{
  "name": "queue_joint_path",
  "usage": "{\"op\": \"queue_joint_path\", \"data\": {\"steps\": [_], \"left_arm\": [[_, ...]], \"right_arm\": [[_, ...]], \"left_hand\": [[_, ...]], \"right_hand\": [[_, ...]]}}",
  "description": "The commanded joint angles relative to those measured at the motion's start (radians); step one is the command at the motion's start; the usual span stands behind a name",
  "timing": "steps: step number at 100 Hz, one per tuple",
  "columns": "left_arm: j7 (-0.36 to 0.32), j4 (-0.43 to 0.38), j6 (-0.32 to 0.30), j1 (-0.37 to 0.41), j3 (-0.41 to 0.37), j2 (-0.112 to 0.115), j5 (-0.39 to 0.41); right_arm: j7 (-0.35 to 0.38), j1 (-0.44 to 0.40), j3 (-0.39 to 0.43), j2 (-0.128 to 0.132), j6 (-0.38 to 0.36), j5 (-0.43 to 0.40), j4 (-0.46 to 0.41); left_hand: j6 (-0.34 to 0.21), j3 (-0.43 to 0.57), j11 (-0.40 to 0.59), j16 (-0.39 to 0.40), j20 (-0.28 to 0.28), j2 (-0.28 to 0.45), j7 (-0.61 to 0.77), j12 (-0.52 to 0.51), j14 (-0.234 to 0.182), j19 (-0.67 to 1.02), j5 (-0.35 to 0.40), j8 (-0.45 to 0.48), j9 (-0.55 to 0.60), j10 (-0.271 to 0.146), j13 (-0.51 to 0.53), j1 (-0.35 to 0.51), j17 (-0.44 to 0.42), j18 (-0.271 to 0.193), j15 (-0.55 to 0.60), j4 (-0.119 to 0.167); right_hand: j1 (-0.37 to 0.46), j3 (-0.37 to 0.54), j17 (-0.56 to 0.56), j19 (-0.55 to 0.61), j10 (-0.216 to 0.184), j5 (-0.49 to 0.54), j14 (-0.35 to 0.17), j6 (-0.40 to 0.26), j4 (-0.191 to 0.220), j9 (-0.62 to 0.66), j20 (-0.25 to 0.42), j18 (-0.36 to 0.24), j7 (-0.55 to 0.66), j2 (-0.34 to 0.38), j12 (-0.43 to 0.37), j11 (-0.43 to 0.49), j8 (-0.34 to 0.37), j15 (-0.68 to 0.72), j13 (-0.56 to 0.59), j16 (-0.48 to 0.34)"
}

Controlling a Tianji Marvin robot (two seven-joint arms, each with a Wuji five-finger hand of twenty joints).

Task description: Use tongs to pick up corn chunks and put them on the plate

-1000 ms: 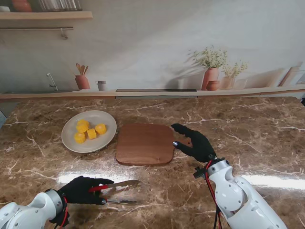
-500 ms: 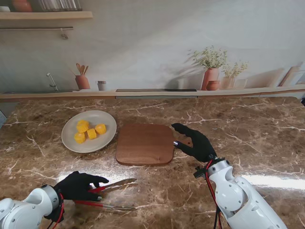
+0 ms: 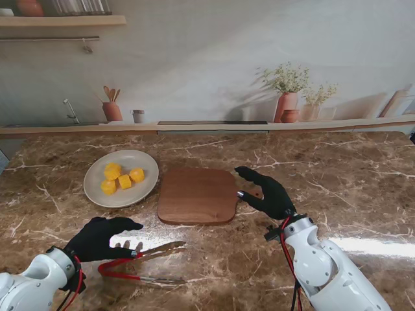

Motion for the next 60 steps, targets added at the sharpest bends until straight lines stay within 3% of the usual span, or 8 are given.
{"op": "queue_joint_path", "data": {"steps": [1, 10, 20, 44, 60], "left_arm": [[0.031, -0.023, -0.002, -0.004, 0.012, -0.014, -0.015], [0.099, -0.026, 0.002, -0.026, 0.043, -0.024, -0.023], [0.179, -0.016, 0.011, -0.061, 0.096, -0.038, -0.042], [0.373, 0.028, 0.036, -0.159, 0.237, -0.072, -0.066], [0.445, 0.072, 0.032, -0.233, 0.314, -0.087, -0.084]], "right_arm": [[0.007, -0.01, 0.003, -0.003, -0.001, -0.003, -0.002], [0.003, -0.012, 0.005, -0.002, -0.002, -0.008, -0.003], [0.0, -0.016, 0.007, -0.002, -0.002, -0.015, -0.008], [0.004, -0.027, 0.004, 0.001, -0.008, -0.027, -0.022], [0.023, -0.033, 0.01, 0.006, -0.012, -0.028, -0.037]], "left_hand": [[-0.009, -0.079, -0.012, -0.018, -0.046, 0.04, -0.004, -0.021, -0.054, 0.012, -0.031, -0.015, -0.046, -0.026, -0.032, 0.01, 0.002, -0.064, -0.021, 0.039], [0.024, -0.128, -0.027, -0.065, -0.109, 0.057, -0.006, -0.042, -0.084, -0.018, -0.021, -0.017, -0.054, -0.02, -0.05, 0.013, 0.012, -0.121, -0.058, 0.045], [0.088, -0.174, -0.046, -0.129, -0.223, 0.08, -0.011, -0.094, -0.114, -0.073, 0.02, -0.019, -0.081, -0.015, -0.083, 0.012, 0.025, -0.166, -0.092, 0.05], [0.131, -0.196, -0.048, -0.163, -0.282, 0.104, -0.009, -0.109, -0.133, -0.087, 0.055, -0.018, -0.083, -0.013, -0.095, -0.007, 0.029, -0.18, -0.103, 0.054], [0.149, -0.199, -0.056, -0.174, -0.3, 0.126, -0.016, -0.114, -0.133, -0.091, 0.046, -0.021, -0.088, -0.007, -0.101, -0.027, 0.034, -0.191, -0.106, 0.058]], "right_hand": [[0.019, -0.007, 0.003, 0.023, -0.028, 0.007, 0.002, -0.028, -0.028, 0.004, 0.027, -0.002, -0.002, 0.012, 0.007, 0.005, -0.001, 0.005, 0.02, 0.021], [0.018, -0.007, 0.002, 0.022, -0.026, 0.007, 0.001, -0.028, -0.028, 0.004, 0.026, -0.003, -0.002, 0.012, 0.007, 0.005, -0.001, 0.005, 0.02, 0.021], [0.018, -0.008, 0.0, 0.021, -0.025, 0.009, 0.002, -0.029, -0.028, 0.002, 0.025, -0.005, -0.001, 0.013, 0.006, 0.004, -0.001, 0.002, 0.015, 0.02], [0.013, -0.012, -0.01, 0.008, -0.025, 0.02, -0.007, -0.028, -0.028, -0.013, 0.017, -0.015, 0.004, 0.013, 0.0, -0.006, 0.0, -0.014, -0.01, 0.009], [-0.009, -0.013, -0.02, -0.032, -0.034, 0.027, -0.037, 0.008, -0.026, -0.044, -0.015, -0.046, 0.003, -0.005, -0.035, -0.036, -0.006, -0.05, -0.051, -0.038]]}}
